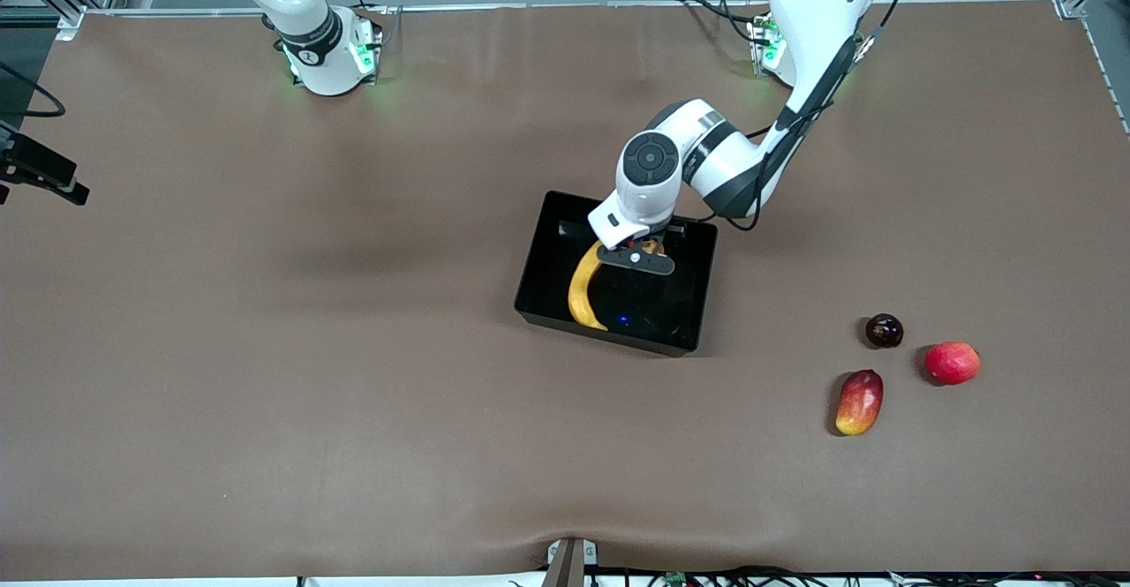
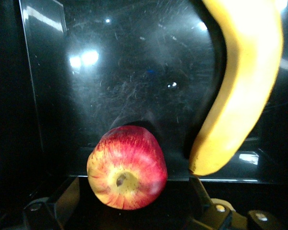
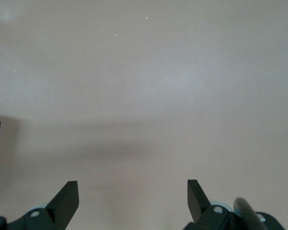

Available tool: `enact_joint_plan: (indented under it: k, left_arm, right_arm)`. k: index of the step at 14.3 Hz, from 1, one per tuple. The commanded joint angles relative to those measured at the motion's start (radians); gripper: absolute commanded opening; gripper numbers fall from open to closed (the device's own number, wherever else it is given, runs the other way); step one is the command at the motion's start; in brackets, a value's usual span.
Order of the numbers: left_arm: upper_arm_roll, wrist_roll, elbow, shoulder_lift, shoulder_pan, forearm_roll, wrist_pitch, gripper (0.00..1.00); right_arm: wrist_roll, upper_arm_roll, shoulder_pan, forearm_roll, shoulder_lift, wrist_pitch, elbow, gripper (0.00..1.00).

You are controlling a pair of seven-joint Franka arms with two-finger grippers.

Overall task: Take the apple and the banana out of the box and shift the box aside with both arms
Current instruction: 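Close the left gripper on the red apple and lift it, then carry the apple beside the mango and plum, lower it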

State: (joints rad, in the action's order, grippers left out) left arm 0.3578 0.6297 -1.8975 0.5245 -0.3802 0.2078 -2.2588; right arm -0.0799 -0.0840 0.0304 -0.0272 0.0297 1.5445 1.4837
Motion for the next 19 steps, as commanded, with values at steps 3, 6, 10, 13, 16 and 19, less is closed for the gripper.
enact_joint_plan:
  k: [3, 6, 10, 13, 16, 19]
  left_arm:
    - [0.001, 0.062, -0.003, 0.042, 0.004, 0.061, -0.041, 1.00]
    - [0.003, 0.062, -0.005, 0.040, 0.000, 0.094, -0.038, 0.41]
    - [0.003, 0.154, 0.012, -0.001, 0.007, 0.094, -0.019, 0.00]
    - [0.004, 0.150, 0.104, -0.050, 0.030, 0.096, 0.051, 0.00]
    - [0.003, 0.125, 0.300, -0.060, 0.041, 0.087, 0.264, 0.00]
    - [0.013, -0.025, 0.403, -0.070, 0.131, 0.081, 0.376, 0.00]
  right_arm:
    - [-0.008, 0.009, 0.008, -0.003, 0.001, 0.000, -0.006, 1.00]
    - [-0.008, 0.009, 0.010, -0.002, 0.010, 0.000, -0.006, 1.00]
    - [-0.008, 0.009, 0.010, -0.003, 0.015, 0.000, -0.006, 1.00]
    - [-0.008, 0.009, 0.010, -0.002, 0.015, 0.000, -0.006, 1.00]
    - [-0.008, 0.009, 0.008, -0.002, 0.015, 0.000, -0.006, 1.00]
    - [-0.008, 0.009, 0.010, -0.003, 0.015, 0.000, -0.006, 1.00]
